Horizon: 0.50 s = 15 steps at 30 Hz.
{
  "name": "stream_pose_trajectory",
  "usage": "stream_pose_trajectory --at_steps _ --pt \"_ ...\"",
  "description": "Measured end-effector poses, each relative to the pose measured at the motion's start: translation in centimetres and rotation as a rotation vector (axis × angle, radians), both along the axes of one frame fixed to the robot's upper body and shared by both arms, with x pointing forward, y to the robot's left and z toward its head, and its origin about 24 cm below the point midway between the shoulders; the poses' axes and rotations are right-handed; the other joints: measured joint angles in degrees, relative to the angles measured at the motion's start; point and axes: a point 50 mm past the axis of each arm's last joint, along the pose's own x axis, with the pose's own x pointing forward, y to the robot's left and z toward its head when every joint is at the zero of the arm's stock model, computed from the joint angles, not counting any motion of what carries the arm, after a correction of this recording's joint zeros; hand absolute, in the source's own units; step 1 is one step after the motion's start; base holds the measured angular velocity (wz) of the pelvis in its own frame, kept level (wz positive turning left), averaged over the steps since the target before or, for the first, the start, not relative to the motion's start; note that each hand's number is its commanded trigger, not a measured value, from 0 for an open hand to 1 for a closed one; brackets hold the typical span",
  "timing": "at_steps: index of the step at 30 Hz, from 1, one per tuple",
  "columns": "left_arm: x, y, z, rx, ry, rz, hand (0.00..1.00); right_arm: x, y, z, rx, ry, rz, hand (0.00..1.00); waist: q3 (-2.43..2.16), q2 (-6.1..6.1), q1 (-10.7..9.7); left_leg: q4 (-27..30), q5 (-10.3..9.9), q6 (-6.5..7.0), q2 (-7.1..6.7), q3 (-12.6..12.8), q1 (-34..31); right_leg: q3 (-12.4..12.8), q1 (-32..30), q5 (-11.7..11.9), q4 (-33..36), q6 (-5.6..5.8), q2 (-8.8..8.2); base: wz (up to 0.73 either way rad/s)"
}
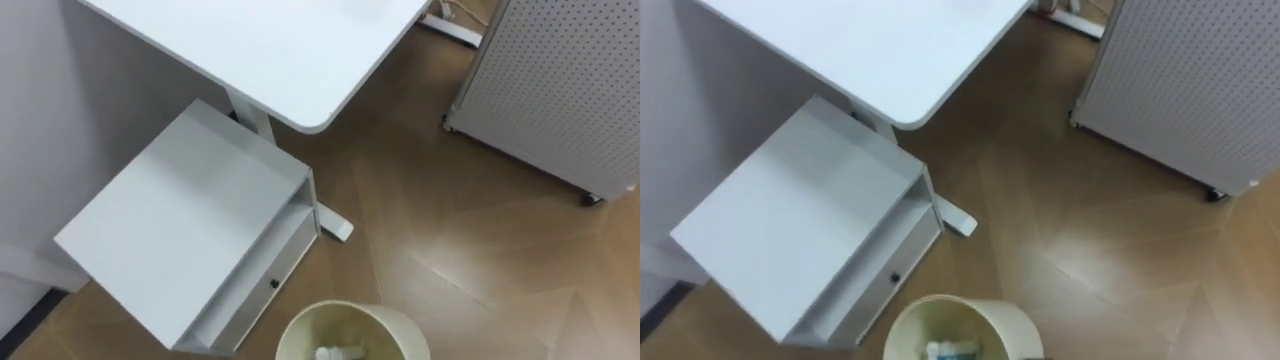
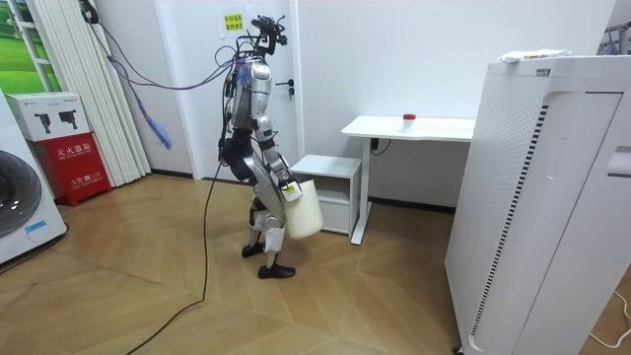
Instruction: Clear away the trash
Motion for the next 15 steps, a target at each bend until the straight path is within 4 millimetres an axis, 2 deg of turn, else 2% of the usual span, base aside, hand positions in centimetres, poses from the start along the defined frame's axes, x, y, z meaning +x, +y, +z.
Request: stream_pose_trajectory --at_steps 1,5,6,8,9,11,13,15 --pt "-0.1 -0.1 0.1 0.000 -0.012 -0.007 0.00 -0.3 -0.5 0.0 0.003 -0.001 -0.024 1.00 -0.25 0.39 -0.07 -0.89 -0.01 0.02 0.01 0.20 1.54 0.31 1.49 0.25 -0.98 0.29 0.43 -0.17" --pt "0.9 -0.1 1.9 -0.032 -0.147 -0.020 0.00 -1.9 -1.8 -0.2 0.021 -0.004 -0.093 1.00 -0.41 0.41 -0.51 -2.33 -0.14 0.21 -0.40 1.46 5.88 0.99 4.85 0.13 -1.66 0.77 0.59 -0.12" --pt "1.0 0.1 2.2 -0.039 -0.170 -0.007 0.00 -2.1 -1.8 -0.2 0.028 -0.008 -0.100 1.00 -0.54 0.58 -1.46 -2.80 -0.15 0.22 -0.52 1.53 7.22 1.09 6.06 0.02 -1.91 0.94 0.61 -0.12" --pt "1.0 0.3 2.4 -0.044 -0.184 0.003 0.00 -2.7 -2.1 -0.4 0.014 0.002 -0.097 1.00 -1.01 0.79 -1.69 -3.69 -0.39 0.26 -0.45 2.45 10.05 1.48 8.36 0.02 -2.69 1.14 0.97 -0.21" --pt "0.9 0.4 2.4 -0.049 -0.188 0.013 0.00 -2.9 -2.2 -0.4 0.013 0.007 -0.093 1.00 -1.07 0.73 -1.56 -4.16 -0.55 0.21 -0.42 2.98 11.30 1.50 9.17 -0.03 -2.72 1.22 1.03 -0.45" --pt "0.1 1.4 2.3 -0.063 -0.200 0.088 0.00 -3.4 -2.2 -0.5 0.004 0.013 -0.066 1.00 -2.00 0.82 -1.31 -5.66 -1.34 -0.07 0.16 5.41 15.58 0.66 11.84 0.01 -3.44 1.14 1.28 -0.60" --pt "-0.3 2.1 2.2 -0.062 -0.200 0.134 0.00 -3.8 -2.0 -0.6 0.004 0.016 -0.050 1.00 -2.23 0.77 -1.26 -6.41 -1.94 -0.34 0.72 6.85 18.57 -0.88 14.01 0.08 -3.53 0.87 1.18 -0.51" --pt "0.0 2.7 2.9 -0.070 -0.246 0.184 0.00 -3.9 -1.8 -0.6 0.021 0.013 -0.028 1.00 -2.75 0.05 -1.23 -7.65 -2.06 -0.41 1.15 9.09 21.41 -1.70 15.37 0.08 -3.62 0.61 0.96 -0.45"
